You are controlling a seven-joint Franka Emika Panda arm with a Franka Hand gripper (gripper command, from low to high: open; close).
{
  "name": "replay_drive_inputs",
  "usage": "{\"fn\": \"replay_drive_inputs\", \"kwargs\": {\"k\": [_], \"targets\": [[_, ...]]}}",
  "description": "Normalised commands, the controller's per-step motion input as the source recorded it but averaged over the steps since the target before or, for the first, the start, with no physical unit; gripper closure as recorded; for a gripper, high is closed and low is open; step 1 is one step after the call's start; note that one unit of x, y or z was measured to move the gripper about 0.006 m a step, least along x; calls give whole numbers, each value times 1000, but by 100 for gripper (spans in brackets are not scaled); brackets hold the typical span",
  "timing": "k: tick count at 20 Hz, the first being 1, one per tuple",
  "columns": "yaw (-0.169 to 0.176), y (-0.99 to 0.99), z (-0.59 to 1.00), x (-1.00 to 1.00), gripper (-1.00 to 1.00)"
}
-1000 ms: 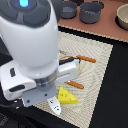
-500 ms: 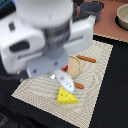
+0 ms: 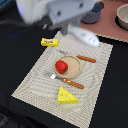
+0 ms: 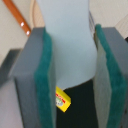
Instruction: Interact with the objects in diverse but meaningful ways.
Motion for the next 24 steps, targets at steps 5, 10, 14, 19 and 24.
{"fn": "replay_drive_inputs", "kwargs": {"k": [5, 10, 14, 19, 24], "targets": [[82, 877, 226, 0, 100], [85, 855, 24, 0, 100], [93, 813, -38, -3, 100], [126, 721, -154, -101, 100], [153, 625, -321, -205, 100]]}}
